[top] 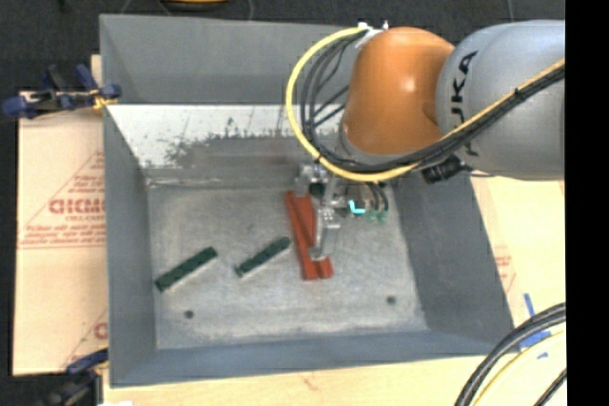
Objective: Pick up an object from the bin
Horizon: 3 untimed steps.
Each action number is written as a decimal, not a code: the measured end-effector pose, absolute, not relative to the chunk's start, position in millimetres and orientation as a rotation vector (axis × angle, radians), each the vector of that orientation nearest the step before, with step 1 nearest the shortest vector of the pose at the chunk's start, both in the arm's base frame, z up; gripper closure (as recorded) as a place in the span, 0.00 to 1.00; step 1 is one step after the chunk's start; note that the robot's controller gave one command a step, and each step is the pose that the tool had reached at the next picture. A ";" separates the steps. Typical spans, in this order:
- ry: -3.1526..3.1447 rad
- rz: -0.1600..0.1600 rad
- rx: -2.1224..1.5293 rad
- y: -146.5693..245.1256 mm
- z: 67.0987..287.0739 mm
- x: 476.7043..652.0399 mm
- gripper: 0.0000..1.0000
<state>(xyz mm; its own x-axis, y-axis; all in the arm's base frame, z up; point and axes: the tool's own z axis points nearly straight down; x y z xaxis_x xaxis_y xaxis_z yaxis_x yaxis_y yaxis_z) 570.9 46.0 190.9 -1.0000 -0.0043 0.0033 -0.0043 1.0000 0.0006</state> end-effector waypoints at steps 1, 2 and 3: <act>-3.125 0.000 0.304 76.1 67.2 552.0 0.00; -3.136 0.000 0.307 85.4 103.0 582.9 0.00; -3.136 -0.001 0.210 82.1 102.3 566.0 0.00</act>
Offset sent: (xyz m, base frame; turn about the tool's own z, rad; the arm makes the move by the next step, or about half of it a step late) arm -0.0180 0.0308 -0.1209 -0.1904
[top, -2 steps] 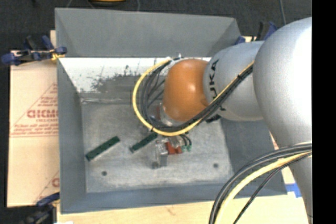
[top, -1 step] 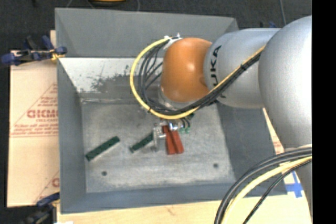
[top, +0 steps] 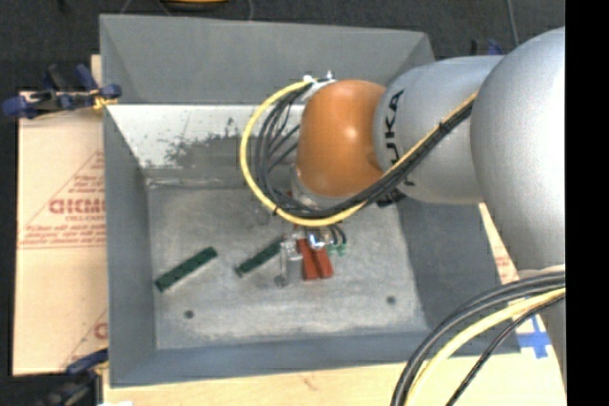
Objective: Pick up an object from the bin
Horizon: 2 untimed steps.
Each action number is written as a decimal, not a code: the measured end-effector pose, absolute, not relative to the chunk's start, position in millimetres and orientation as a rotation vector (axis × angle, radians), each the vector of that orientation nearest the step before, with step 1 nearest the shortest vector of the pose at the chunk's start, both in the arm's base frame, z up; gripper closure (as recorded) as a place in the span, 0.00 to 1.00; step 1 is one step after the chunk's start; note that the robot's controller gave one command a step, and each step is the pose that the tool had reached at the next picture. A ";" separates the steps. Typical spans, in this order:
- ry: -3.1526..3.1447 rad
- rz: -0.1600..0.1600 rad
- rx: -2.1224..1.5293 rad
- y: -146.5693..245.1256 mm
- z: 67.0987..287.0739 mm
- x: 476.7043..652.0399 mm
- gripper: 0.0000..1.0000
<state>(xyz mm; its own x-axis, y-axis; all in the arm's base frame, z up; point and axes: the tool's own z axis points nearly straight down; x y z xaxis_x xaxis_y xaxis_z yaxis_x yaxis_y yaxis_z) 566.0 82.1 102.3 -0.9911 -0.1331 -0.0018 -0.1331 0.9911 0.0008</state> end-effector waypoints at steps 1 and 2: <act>3.141 0.002 0.006 87.0 69.9 557.4 0.00; 3.138 0.002 0.006 86.6 70.5 558.4 0.00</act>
Offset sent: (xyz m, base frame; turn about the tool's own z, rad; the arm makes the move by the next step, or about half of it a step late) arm -0.0092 0.0055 -0.0323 0.1386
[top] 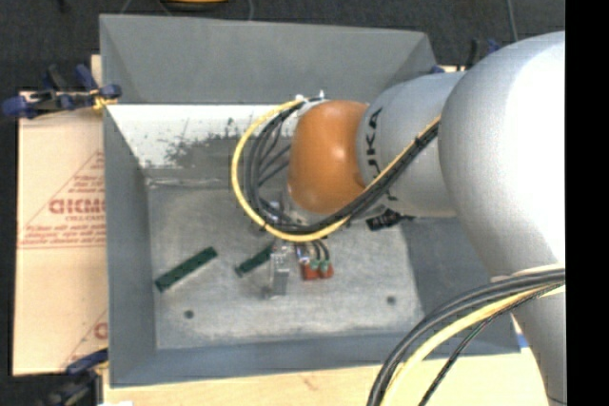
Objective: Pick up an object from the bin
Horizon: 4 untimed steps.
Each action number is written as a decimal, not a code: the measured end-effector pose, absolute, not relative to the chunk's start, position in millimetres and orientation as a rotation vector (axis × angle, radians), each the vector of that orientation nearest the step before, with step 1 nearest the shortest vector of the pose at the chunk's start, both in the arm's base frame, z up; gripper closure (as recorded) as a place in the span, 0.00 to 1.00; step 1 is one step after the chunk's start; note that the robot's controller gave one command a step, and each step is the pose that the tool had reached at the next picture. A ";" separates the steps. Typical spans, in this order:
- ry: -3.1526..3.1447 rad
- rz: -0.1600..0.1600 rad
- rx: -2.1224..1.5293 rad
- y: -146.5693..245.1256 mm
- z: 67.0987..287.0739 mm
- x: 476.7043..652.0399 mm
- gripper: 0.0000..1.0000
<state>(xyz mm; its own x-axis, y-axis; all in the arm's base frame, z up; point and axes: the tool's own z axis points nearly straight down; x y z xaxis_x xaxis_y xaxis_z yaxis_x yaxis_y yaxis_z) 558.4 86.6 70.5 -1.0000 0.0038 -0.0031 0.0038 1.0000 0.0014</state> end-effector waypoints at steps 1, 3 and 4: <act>3.138 0.002 0.007 86.6 70.7 558.7 1.00; 3.135 0.003 0.008 86.2 117.3 561.7 1.00; 3.133 0.003 0.008 86.1 158.4 563.9 1.00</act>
Offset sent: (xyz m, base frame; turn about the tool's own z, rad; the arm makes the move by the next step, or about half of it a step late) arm 0.0000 0.0000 0.0000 0.0000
